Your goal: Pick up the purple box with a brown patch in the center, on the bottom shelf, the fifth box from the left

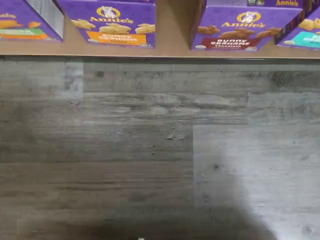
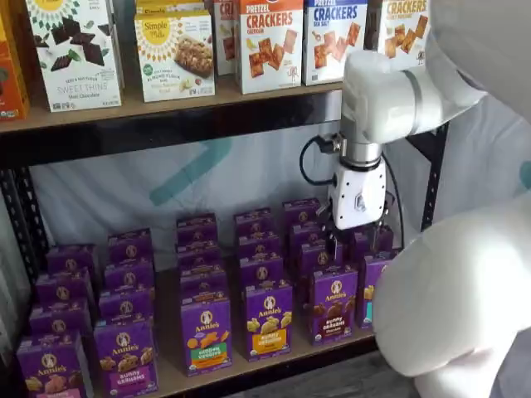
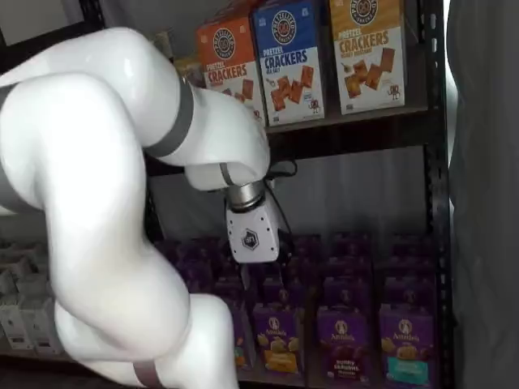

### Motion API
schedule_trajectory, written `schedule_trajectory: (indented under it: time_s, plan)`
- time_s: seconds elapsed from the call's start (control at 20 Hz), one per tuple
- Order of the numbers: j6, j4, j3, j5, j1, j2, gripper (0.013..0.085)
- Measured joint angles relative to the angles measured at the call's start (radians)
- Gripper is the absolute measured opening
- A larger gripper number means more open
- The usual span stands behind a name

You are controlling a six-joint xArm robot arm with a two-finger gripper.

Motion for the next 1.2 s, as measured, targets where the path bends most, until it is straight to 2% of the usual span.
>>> schedule_trajectory:
  time_s: [0.6, 0.95, 1.1, 1.2]
  plan:
    - [-0.024, -0.014, -0.047, -0.342, -0.044, 0.374, 0.085]
    - [-0.004, -0.055, -0.108, -0.48, -0.063, 0.574, 0.085]
    - [-0.002, -0.063, -0.136, -0.522, -0.069, 0.643, 0.085]
    - [0.017, -0.085, -0.156, -0.54, -0.072, 0.685, 0.085]
